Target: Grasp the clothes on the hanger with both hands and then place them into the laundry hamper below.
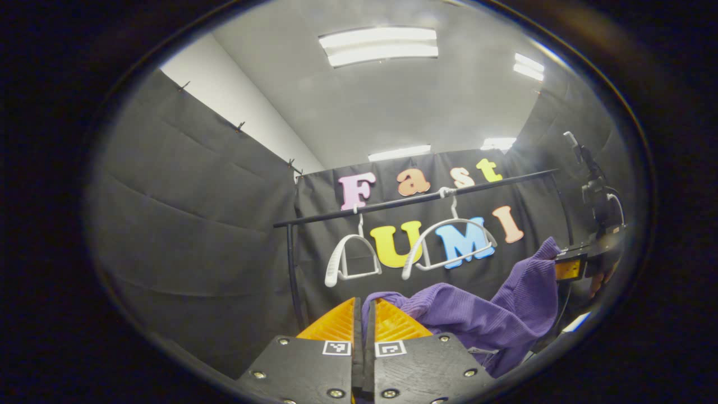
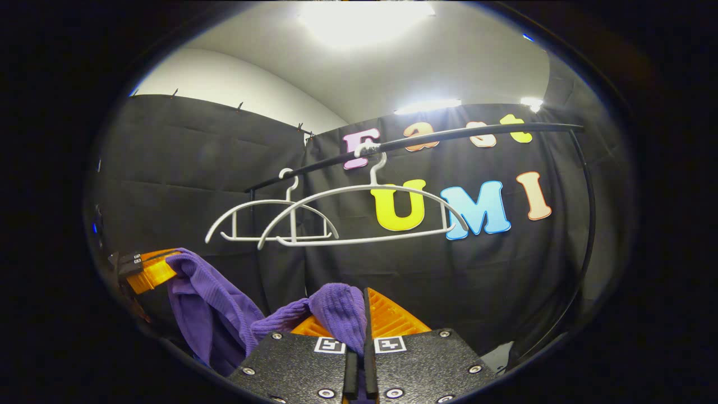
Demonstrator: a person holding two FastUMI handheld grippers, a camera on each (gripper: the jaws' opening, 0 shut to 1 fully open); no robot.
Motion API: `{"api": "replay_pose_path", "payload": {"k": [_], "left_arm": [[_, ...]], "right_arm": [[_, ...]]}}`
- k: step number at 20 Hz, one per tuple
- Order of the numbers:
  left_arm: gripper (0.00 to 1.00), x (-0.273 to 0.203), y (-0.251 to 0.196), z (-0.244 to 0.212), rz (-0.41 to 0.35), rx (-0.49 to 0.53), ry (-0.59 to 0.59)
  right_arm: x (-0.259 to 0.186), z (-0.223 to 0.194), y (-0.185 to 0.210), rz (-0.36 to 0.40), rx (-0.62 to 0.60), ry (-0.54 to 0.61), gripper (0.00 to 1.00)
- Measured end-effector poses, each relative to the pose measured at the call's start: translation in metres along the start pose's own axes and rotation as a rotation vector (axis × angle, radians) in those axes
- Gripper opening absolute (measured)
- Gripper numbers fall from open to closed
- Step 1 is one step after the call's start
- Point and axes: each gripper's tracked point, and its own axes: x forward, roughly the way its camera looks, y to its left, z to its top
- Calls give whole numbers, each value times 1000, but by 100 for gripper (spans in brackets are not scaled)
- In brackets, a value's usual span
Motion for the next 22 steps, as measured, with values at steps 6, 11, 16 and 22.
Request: {"api": "replay_pose_path", "payload": {"k": [6, 11, 16, 22], "left_arm": [[0, -11, -51, -4, -147, -95, 9], [0, -30, -84, -44, -220, -175, 90], [5, -51, -104, -109, -255, -201, 234], [1, -85, -121, -181, -288, -196, 414]], "right_arm": [[-44, 1, 29, -21, 5, 24, 6], [-59, -43, 31, -49, -33, 122, 5], [-77, -110, 25, -82, -21, 252, 6], [-100, -201, 10, -140, -53, 422, 6]]}}
